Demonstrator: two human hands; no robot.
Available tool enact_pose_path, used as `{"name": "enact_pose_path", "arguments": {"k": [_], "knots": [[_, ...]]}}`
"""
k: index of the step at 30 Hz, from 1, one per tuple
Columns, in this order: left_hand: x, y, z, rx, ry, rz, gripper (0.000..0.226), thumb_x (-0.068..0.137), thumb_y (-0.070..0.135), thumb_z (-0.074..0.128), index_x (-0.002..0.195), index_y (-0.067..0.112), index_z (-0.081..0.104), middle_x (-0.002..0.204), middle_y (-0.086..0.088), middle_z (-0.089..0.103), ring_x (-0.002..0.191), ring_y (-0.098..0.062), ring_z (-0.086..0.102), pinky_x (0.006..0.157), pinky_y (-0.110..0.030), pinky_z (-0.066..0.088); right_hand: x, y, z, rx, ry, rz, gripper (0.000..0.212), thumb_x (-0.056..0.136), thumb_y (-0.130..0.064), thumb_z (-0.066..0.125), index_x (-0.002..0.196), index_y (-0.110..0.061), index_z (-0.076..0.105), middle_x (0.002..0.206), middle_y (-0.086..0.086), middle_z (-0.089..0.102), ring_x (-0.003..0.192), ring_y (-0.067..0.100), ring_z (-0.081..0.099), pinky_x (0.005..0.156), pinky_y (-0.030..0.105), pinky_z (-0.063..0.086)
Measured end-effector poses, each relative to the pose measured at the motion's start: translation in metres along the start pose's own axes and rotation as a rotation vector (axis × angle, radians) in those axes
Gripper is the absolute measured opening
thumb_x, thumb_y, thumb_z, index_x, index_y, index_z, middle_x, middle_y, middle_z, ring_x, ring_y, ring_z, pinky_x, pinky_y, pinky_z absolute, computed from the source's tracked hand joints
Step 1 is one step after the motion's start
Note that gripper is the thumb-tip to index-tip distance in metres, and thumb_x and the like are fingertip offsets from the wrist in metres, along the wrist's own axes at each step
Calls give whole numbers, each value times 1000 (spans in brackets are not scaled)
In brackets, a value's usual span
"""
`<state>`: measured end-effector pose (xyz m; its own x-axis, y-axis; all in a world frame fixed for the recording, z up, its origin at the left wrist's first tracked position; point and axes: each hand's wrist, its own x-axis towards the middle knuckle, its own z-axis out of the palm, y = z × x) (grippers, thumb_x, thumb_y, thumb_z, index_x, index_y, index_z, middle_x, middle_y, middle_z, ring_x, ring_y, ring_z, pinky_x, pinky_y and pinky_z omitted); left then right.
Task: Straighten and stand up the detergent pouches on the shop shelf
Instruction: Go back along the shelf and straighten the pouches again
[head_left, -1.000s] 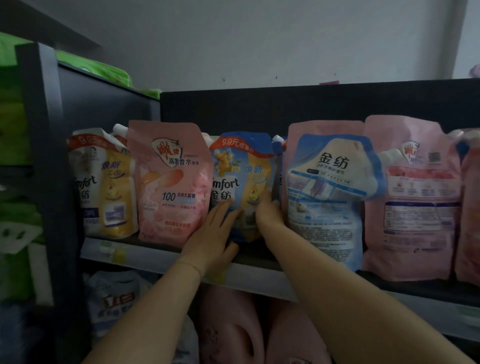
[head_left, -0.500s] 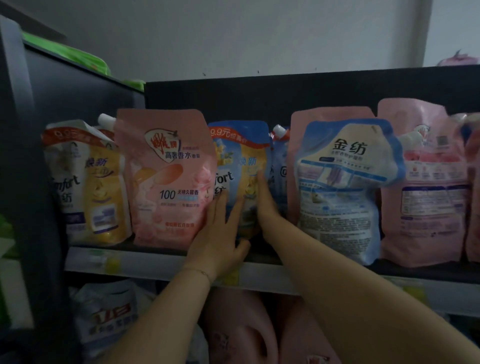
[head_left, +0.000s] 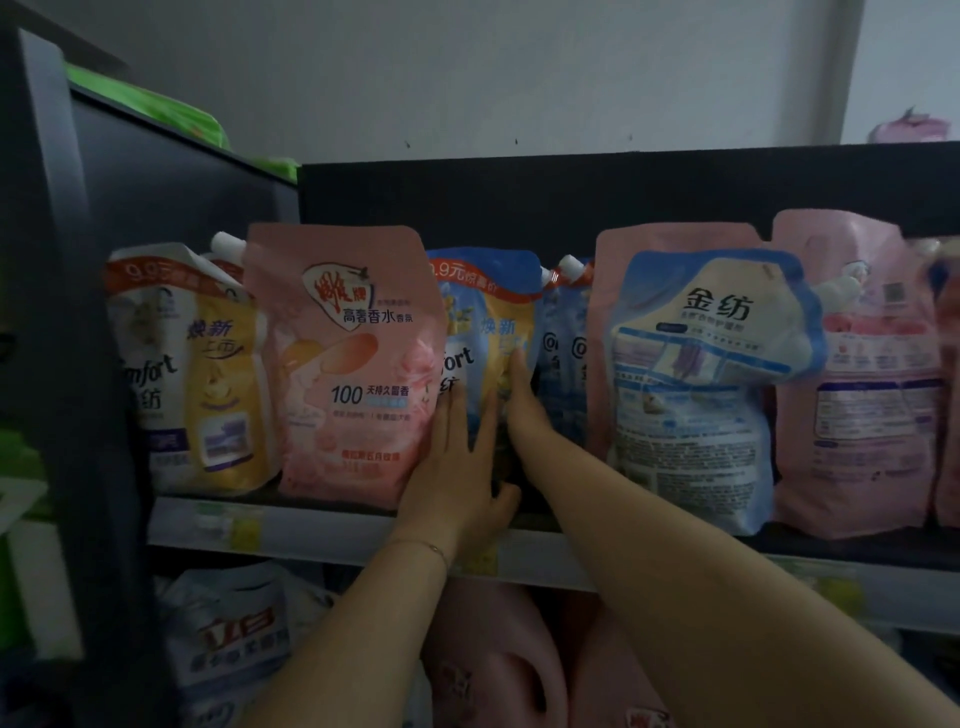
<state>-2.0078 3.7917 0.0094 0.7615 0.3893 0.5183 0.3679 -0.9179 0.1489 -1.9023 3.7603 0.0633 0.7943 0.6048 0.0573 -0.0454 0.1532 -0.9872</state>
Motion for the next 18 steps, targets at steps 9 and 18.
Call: {"name": "enact_pose_path", "arguments": {"k": [9,18], "knots": [[14,7,-7,332,-152,29,79,99,50,25,150,11,-20,155,-22,-26,139,-46,-29,117,-55,-10,-24,3,0,-565,111,15,71,98,-53,40,146,-3,23,143,18,42,125,35,47,92,35,40],[-5,10,-5,168,-27,24,71,97,44,22,153,14,-9,157,-27,-13,145,-45,-6,118,-53,16,-90,-21,-46,-1130,-18,-502,35,98,-37,45,72,-15,52,72,5,57,64,21,55,51,27,39]]}}
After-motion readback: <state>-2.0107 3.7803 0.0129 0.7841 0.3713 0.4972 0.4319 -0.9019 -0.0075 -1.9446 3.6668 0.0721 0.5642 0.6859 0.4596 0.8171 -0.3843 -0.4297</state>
